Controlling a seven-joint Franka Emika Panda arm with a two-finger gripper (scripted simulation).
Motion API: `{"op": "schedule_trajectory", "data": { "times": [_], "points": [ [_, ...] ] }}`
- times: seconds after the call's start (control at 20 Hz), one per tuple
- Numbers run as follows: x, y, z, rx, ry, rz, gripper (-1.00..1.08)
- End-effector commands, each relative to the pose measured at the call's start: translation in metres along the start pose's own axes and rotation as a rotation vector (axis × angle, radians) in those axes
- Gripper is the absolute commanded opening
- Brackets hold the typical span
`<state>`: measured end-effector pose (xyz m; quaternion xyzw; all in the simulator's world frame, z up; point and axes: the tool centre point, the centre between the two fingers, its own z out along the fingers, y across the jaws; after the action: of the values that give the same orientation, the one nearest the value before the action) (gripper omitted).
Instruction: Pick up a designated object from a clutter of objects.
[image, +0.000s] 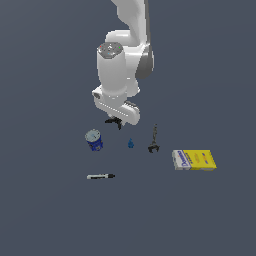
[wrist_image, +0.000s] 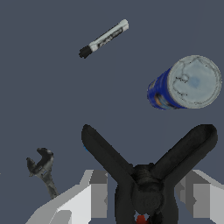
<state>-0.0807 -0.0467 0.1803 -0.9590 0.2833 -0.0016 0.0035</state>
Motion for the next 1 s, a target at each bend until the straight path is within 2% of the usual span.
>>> {"op": "schedule_trajectory", "data": {
  "times": [0.0, 0.5, 0.95],
  "points": [
    [0.017, 0.013, -0.021, 0.000, -0.001, 0.000, -1.00],
    [0.085, 0.060, -0.102, -0.003, -0.001, 0.001, -1.00],
    [0.136, 0.092, -0.158, -0.006, -0.001, 0.002, -1.00]
  ]
}}
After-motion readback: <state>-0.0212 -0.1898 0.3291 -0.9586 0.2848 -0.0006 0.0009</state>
